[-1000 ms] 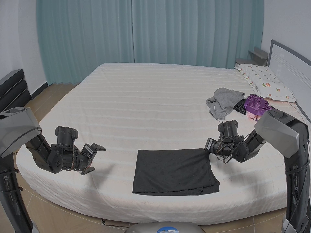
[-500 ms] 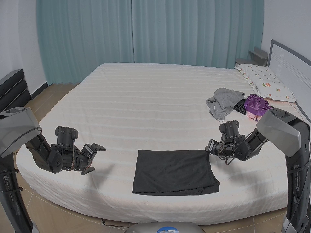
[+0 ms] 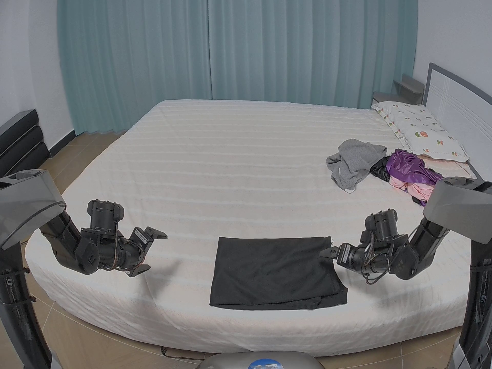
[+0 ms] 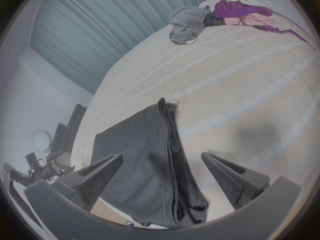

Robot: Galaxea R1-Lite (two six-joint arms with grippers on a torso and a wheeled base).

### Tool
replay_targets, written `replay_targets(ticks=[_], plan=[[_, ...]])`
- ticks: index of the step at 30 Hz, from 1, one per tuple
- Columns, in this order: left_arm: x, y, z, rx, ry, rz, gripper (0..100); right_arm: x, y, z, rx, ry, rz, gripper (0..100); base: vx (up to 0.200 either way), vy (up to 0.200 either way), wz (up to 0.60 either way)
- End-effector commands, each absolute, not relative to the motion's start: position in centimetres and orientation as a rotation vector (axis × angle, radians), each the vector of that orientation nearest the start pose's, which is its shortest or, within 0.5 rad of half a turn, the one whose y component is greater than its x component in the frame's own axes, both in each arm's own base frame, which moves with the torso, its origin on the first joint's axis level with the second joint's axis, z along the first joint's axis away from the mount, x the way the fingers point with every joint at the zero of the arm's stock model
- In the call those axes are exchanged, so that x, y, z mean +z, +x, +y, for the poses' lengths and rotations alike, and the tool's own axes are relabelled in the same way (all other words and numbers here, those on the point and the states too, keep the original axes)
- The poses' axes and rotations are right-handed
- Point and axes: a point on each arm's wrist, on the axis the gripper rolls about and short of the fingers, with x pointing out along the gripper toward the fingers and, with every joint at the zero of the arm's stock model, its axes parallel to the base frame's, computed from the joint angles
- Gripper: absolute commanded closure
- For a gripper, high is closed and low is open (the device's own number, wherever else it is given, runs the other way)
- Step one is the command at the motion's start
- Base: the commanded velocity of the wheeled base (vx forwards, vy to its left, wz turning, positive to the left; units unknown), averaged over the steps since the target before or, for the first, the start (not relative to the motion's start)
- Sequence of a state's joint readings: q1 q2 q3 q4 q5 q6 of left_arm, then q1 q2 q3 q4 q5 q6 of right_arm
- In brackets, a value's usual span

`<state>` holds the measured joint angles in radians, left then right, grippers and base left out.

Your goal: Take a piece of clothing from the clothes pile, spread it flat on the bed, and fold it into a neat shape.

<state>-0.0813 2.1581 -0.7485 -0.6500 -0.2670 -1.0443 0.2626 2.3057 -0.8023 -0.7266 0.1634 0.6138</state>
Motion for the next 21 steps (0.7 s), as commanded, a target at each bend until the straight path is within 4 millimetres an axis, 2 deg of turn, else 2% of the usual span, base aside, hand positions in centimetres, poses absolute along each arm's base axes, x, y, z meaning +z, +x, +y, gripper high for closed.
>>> replay_targets(ticks=[1,5,19,20,21], plan=[[1.9,34.1,-3.4,0.098,-1.052,0.867,0,-2.0,30.7,9.3,0.224,0.550,0.899,0,0.000,0.000,0.00],[1.9,34.1,-3.4,0.095,-1.052,0.869,0,-2.4,29.6,9.6,0.264,0.551,0.917,0,0.000,0.000,0.00],[1.9,34.1,-3.4,0.096,-1.051,0.868,0,-2.9,29.9,10.1,0.283,0.533,0.927,0,0.000,0.000,0.00],[1.9,34.1,-3.4,0.096,-1.050,0.868,0,-2.9,29.9,10.1,0.284,0.530,0.928,100,0.000,0.000,0.00],[1.9,34.1,-3.4,0.096,-1.051,0.868,0,-3.0,29.7,10.1,0.289,0.518,0.933,100,0.000,0.000,0.00]])
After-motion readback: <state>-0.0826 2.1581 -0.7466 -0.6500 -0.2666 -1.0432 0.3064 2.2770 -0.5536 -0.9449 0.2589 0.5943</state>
